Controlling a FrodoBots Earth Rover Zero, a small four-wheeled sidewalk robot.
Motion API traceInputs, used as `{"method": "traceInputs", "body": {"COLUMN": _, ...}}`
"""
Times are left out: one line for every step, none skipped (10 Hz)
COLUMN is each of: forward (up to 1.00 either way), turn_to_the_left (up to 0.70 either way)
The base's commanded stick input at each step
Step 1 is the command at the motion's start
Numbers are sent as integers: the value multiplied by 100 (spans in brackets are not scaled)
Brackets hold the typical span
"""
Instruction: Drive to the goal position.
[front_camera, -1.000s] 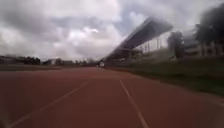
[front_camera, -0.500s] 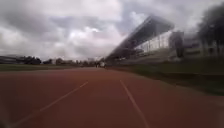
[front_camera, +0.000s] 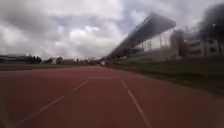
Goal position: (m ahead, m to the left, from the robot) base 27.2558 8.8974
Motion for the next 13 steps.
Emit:
{"method": "traceInputs", "body": {"forward": 70, "turn_to_the_left": 1}}
{"method": "traceInputs", "body": {"forward": 70, "turn_to_the_left": 1}}
{"method": "traceInputs", "body": {"forward": 70, "turn_to_the_left": 1}}
{"method": "traceInputs", "body": {"forward": 70, "turn_to_the_left": 1}}
{"method": "traceInputs", "body": {"forward": 70, "turn_to_the_left": 1}}
{"method": "traceInputs", "body": {"forward": 70, "turn_to_the_left": 1}}
{"method": "traceInputs", "body": {"forward": 70, "turn_to_the_left": 1}}
{"method": "traceInputs", "body": {"forward": 70, "turn_to_the_left": 1}}
{"method": "traceInputs", "body": {"forward": 70, "turn_to_the_left": 1}}
{"method": "traceInputs", "body": {"forward": 70, "turn_to_the_left": 1}}
{"method": "traceInputs", "body": {"forward": 70, "turn_to_the_left": 1}}
{"method": "traceInputs", "body": {"forward": 70, "turn_to_the_left": 1}}
{"method": "traceInputs", "body": {"forward": 70, "turn_to_the_left": 1}}
